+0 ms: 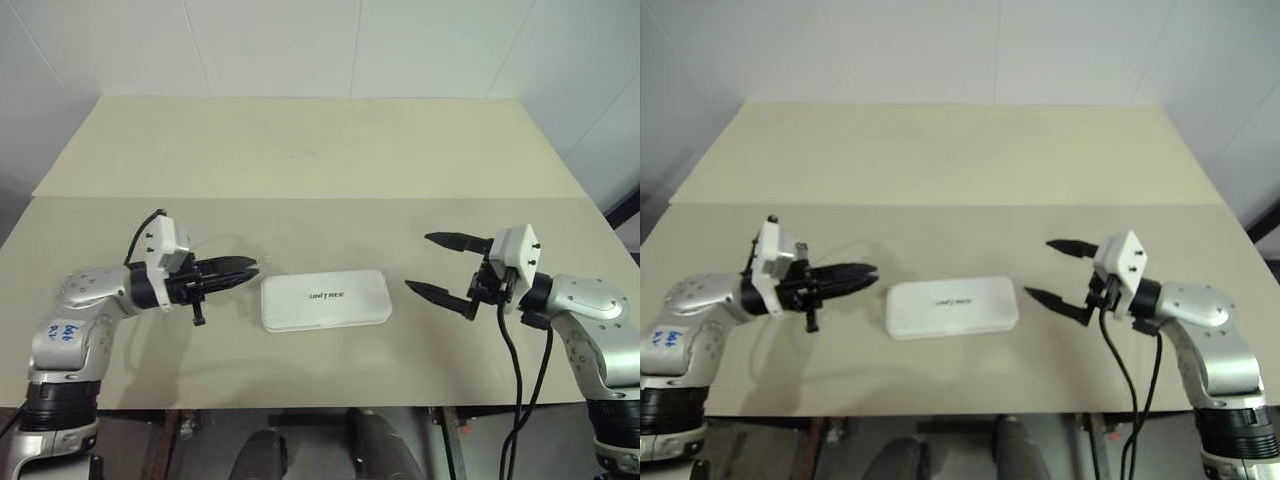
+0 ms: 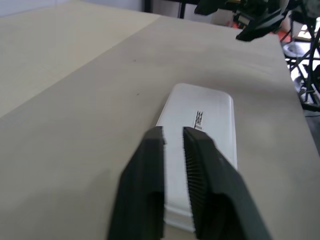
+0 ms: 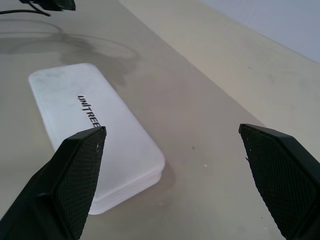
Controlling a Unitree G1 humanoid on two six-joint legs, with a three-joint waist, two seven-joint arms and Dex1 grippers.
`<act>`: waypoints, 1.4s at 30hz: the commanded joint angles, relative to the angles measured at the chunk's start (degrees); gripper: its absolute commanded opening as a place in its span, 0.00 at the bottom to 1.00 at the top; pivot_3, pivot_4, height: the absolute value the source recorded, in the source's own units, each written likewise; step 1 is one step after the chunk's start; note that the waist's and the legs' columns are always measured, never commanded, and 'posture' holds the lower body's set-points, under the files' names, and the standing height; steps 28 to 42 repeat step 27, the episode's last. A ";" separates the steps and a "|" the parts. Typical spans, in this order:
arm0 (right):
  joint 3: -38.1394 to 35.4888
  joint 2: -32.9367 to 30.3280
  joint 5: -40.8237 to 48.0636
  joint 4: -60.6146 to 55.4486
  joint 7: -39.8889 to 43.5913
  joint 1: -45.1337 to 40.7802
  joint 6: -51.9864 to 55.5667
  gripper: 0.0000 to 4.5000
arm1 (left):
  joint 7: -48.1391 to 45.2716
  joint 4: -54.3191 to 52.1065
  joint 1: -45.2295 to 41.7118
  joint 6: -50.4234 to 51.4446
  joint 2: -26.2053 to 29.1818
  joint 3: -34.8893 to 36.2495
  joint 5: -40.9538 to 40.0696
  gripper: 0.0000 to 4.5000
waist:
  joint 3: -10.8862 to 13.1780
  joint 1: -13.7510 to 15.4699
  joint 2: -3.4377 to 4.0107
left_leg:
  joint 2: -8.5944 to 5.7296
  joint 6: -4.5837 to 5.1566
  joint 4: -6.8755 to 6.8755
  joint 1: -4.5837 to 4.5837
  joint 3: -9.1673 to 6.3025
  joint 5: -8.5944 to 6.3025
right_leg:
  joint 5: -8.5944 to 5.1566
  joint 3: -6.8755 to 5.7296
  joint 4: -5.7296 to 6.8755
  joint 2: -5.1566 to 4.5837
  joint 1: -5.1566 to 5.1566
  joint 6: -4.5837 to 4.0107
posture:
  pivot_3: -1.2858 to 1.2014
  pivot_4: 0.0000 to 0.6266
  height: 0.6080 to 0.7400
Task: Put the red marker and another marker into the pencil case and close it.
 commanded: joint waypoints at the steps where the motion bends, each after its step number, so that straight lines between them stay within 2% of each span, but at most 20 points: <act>1: -3.75 -1.67 1.12 -0.68 0.32 0.55 -1.69 1.00 | 1.37 -3.07 0.29 -1.11 0.91 2.13 -1.54 0.43 | 0.00 0.05 0.00 | 0.00 0.00 0.00 0.00 0.00 0.00 | 0.00 0.00 -0.02 -0.01 0.01 0.00 | 0.52 0.24 1.00; 8: -6.19 -3.93 2.55 -4.79 0.99 5.11 -0.65 1.00 | 1.48 -2.80 0.32 -2.42 0.97 2.40 -1.56 0.99 | 0.00 -0.10 0.00 | 0.01 -0.01 -0.16 -0.02 0.01 -0.02 | 0.00 -0.05 -0.16 -0.02 -0.01 0.01 | 0.52 0.24 1.00; 20: -9.77 -7.98 3.61 -2.84 5.39 7.62 -1.54 1.00 | 2.85 0.38 -3.33 -6.05 -0.45 -1.60 1.32 1.00 | 0.00 0.01 0.00 | 0.00 -0.01 -0.15 0.00 0.06 -0.02 | 0.01 -0.04 -0.20 -0.01 0.01 0.02 | 0.52 0.24 1.00; 27: -8.50 -7.05 2.29 1.04 5.68 6.27 -4.24 1.00 | 3.67 -0.76 -2.51 -4.85 0.39 -0.95 0.42 1.00 | 0.00 -0.12 0.00 | 0.00 -0.01 -0.15 0.01 0.10 -0.02 | 0.02 -0.01 -0.20 -0.02 0.01 0.04 | 0.52 0.24 1.00; 42: -8.50 -7.05 2.29 1.04 5.68 6.27 -4.24 1.00 | 3.67 -0.76 -2.51 -4.85 0.39 -0.95 0.42 1.00 | 0.00 -0.12 0.00 | 0.00 -0.01 -0.15 0.01 0.10 -0.02 | 0.02 -0.01 -0.20 -0.02 0.01 0.04 | 0.52 0.24 1.00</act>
